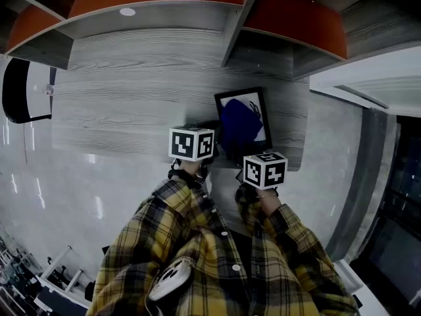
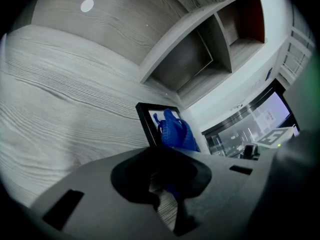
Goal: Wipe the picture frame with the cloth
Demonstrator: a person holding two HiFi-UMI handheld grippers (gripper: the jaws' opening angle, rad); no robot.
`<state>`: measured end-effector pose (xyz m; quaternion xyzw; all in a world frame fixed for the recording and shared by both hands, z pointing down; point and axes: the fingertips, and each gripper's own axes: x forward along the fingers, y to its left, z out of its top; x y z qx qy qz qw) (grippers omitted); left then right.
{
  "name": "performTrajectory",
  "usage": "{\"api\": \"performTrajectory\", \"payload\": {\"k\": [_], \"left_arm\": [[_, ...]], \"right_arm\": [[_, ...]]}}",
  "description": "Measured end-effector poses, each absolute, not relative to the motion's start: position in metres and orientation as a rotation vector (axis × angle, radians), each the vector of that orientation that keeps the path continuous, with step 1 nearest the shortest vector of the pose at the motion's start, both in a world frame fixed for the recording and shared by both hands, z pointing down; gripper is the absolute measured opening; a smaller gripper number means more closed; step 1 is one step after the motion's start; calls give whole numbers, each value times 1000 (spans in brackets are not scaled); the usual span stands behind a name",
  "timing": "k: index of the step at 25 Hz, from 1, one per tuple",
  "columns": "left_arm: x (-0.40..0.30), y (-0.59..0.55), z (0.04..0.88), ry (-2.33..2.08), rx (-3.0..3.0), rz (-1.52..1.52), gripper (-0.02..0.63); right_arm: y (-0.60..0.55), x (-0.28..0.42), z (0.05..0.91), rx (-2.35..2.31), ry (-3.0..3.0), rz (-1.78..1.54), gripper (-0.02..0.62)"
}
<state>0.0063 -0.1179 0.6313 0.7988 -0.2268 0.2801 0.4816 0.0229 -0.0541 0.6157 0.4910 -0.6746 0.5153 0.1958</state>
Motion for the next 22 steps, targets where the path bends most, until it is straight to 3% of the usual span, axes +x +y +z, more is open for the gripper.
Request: {"api": "performTrajectory", "payload": {"k": [5, 22], "left_arm": [[6, -118, 632, -552, 1942, 674, 56], [7, -118, 632, -546, 1936, 677, 63]], "right_arm": [[-44, 39, 623, 1327, -1854, 1290, 41], [-33, 149, 619, 1536, -1679, 1217, 42]]}}
